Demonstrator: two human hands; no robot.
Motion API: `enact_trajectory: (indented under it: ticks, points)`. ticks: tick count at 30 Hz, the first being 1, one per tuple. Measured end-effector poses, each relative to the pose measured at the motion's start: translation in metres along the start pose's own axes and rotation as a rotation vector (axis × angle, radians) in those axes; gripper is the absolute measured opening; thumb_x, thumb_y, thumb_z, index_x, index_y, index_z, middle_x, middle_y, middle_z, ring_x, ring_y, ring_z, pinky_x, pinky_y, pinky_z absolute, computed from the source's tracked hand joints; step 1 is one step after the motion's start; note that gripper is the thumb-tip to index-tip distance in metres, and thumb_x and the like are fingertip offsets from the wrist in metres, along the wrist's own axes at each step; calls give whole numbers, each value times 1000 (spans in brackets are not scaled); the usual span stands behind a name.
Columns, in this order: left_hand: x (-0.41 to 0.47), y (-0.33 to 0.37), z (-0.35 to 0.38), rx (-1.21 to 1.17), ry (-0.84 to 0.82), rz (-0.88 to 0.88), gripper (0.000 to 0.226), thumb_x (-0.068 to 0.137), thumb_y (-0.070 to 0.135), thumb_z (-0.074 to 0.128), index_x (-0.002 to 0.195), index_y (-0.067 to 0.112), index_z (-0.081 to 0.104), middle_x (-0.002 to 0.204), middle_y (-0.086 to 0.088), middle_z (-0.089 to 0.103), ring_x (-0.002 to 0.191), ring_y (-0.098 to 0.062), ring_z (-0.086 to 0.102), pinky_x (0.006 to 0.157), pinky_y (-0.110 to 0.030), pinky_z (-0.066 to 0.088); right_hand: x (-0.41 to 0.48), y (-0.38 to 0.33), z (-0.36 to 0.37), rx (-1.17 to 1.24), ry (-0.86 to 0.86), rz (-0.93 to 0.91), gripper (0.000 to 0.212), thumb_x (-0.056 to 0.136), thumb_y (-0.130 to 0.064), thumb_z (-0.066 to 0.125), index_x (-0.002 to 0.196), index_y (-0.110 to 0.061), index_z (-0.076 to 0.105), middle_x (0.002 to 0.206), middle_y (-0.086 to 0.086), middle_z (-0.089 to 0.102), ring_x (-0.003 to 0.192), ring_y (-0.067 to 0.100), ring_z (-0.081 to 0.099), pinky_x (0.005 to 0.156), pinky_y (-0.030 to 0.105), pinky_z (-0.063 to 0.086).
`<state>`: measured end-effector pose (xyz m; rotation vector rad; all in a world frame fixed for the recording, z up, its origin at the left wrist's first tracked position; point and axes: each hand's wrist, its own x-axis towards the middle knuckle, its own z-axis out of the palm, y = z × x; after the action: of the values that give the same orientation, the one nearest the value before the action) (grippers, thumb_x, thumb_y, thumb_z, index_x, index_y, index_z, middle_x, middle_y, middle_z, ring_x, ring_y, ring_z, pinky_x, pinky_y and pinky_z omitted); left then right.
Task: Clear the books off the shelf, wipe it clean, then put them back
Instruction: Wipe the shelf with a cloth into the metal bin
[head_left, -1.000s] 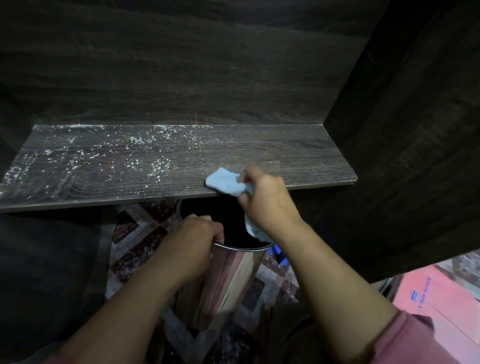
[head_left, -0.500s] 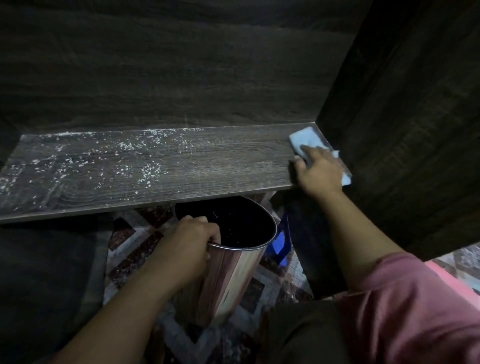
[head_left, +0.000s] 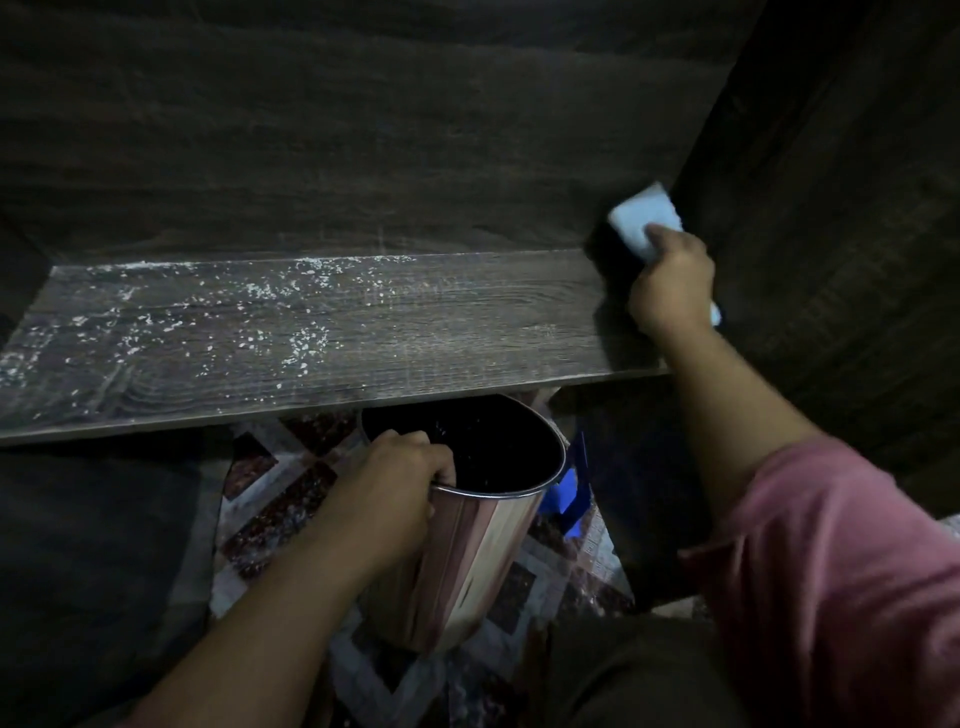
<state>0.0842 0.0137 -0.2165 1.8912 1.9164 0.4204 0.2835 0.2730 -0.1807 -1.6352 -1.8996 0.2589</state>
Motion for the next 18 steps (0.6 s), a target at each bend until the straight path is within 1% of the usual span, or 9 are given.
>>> enact_trajectory:
  ticks: [1,3,5,8,10,13,15,16,18]
  points:
    - [0,-1,0,2,3,-2,25,71,4,68,81,26,63,79,11,48,85,-16,46,75,-35,44,9,12,1,-70,-121,46,58,87,1,49,143,-12,45,145,20,39,134,36,37,114,36,27]
    - [-2,-3,-1,-3,5,-8,25,72,4,68,82,26,63,82,10,50,86,-15,46,76,-35,43,15,20,9,-166,-308,40,57,91,-11,51,147,-17,39,149,18,36,138,33,34,115,36,26]
    - [-3,-5,-2,-3,6,-23,25,74,4,68,84,27,63,83,11,48,88,-14,44,77,-34,42,13,6,20,-189,-345,52,55,93,-20,49,147,-19,38,150,18,35,138,33,31,116,37,24]
    - [-3,-6,-5,-1,24,-37,25,75,4,67,86,27,63,81,13,44,89,-13,43,78,-33,42,-4,-35,41,-233,-344,33,61,87,-22,53,146,-19,38,148,19,37,137,36,32,115,40,24]
    - [-4,-5,-6,-3,28,-48,26,76,4,66,87,27,63,78,13,42,90,-14,43,78,-33,43,-30,-66,58,-166,-367,-91,60,85,-16,54,144,-18,42,144,20,43,134,37,36,113,36,26]
    - [-5,-4,-7,-2,37,-50,26,75,4,66,87,27,63,78,12,42,89,-14,43,76,-30,43,-66,-103,74,-24,-408,-281,58,85,-9,51,141,-21,48,141,17,49,133,32,40,112,32,28]
    - [-5,-4,-8,-7,43,-50,27,75,4,67,87,27,63,79,12,43,88,-14,43,76,-31,42,-66,-114,69,94,-399,-258,56,87,-6,48,140,-21,50,139,16,52,129,31,46,108,29,33]
    - [-6,-5,-8,-10,44,-50,27,75,4,66,86,28,62,79,12,43,88,-14,43,77,-31,42,-62,-116,65,162,-335,-221,55,88,-4,46,140,-19,50,137,16,54,127,31,48,106,29,33]
    - [-7,-6,-10,-24,51,-47,27,74,4,66,85,28,62,77,12,43,88,-14,43,76,-31,42,-50,-114,60,189,-115,-185,54,88,-2,43,141,-12,49,135,19,53,126,35,47,107,34,32]
